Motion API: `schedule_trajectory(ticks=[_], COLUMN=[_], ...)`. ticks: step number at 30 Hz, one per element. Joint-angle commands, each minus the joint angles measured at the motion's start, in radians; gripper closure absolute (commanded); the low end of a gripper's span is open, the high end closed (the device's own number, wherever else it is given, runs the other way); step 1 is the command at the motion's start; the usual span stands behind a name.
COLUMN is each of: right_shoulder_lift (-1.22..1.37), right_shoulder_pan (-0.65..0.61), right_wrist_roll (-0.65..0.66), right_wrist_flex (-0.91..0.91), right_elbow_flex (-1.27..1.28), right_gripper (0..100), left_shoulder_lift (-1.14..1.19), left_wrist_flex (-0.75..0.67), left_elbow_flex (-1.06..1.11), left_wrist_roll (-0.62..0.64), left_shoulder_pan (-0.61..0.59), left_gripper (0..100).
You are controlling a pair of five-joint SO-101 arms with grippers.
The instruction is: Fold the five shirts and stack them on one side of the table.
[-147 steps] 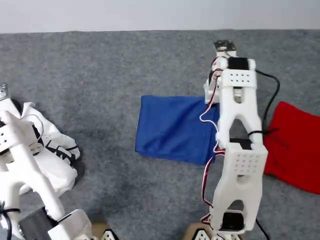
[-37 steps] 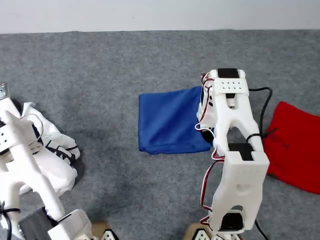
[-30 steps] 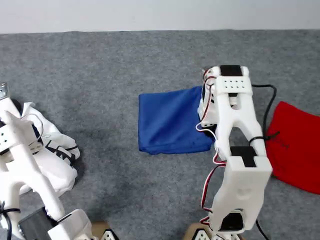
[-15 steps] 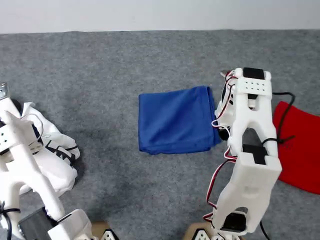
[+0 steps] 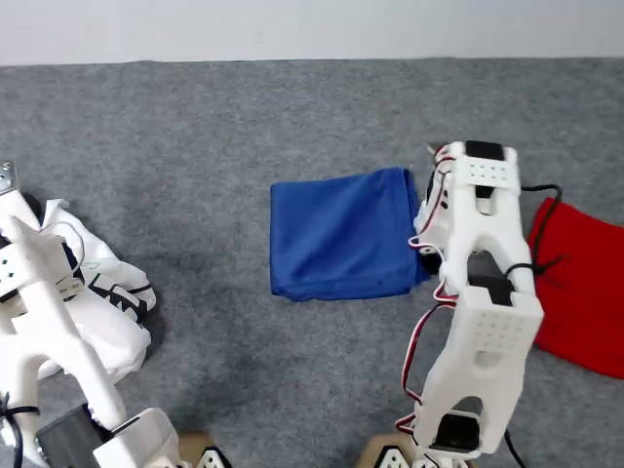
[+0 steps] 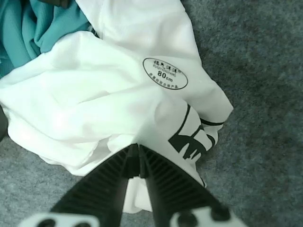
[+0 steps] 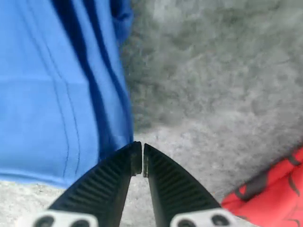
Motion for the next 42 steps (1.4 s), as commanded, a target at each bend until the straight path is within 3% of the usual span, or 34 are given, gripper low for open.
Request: schedule_trajectory(ticks=[1,6,16,19,23,26,35,42], right_shoulder_lift=[-0.005,-0.054,-0.262,-0.286,-0.243,-0.185,-0.111,-0.111], right_shoulder_pan=[-0.062,-0.111,-0.022,-0.051,-0.116,-0.163,-0.232,-0.237], right_wrist_roll=[-0.014,-0.014,-0.014,-0.049,-0.196,-0.264,-0.315,-0.313], right_wrist_flex=[0.041,0.087,0.13,0.143,0.134,0.114,0.019,0.076], right_elbow_flex=[-0.009,-0.011,-0.012,-0.011,-0.011,-0.012,-0.012,-0.012], right_gripper=[98.4,98.4,97.3,89.4,72.8,66.7,66.5,66.7], left_shoulder_lift=[-0.029,-0.031,-0.031,-0.031,-0.031,-0.031,-0.031,-0.031], left_wrist_flex=[0.009,0.009,0.009,0.009,0.009,0.006,0.008,0.008], left_elbow_flex=[-0.004,-0.004,-0.004,-0.002,-0.002,-0.002,-0.002,-0.002], left_wrist_roll=[0.005,0.005,0.005,0.005,0.005,0.005,0.005,0.005], left_shoulder_pan=[0.003,0.003,0.003,0.003,0.003,0.003,0.003,0.003], left_gripper=[99,99,99,99,99,99,99,99])
